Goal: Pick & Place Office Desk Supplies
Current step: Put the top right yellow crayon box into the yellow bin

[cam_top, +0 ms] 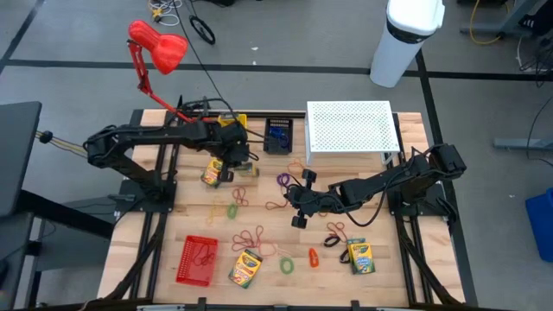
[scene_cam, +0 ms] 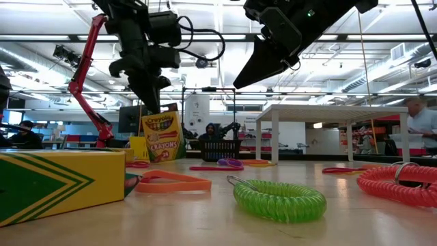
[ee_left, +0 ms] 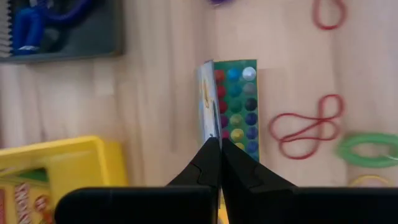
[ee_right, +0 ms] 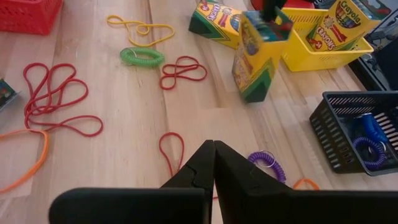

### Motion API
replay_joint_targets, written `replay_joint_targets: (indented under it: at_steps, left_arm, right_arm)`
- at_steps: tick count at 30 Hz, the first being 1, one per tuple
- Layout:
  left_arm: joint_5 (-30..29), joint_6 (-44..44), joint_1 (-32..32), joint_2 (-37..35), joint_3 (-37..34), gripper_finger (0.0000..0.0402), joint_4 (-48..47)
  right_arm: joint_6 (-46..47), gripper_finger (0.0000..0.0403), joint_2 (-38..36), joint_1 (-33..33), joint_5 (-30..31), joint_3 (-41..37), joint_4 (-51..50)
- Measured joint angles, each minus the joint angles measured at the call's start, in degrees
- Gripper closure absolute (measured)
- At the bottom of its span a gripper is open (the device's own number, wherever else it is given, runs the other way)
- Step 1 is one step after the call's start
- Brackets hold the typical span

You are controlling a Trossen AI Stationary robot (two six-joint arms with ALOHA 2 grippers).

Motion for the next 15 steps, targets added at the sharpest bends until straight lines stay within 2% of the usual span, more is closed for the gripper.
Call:
replay_joint_targets:
  at_steps: [4,15]
  left_arm:
    - [-2.0,0.0,1.2,0.1,0.0,0.0393,1.3]
    - [-2.1,0.0,1.9,2.0,0.0,0.0388,3.4]
  right_arm:
    - [0.0,0.0384,0.0,0.0,0.0,0.0,0.0]
    - [0.0,0.0384,0.0,0.0,0.0,0.0,0.0]
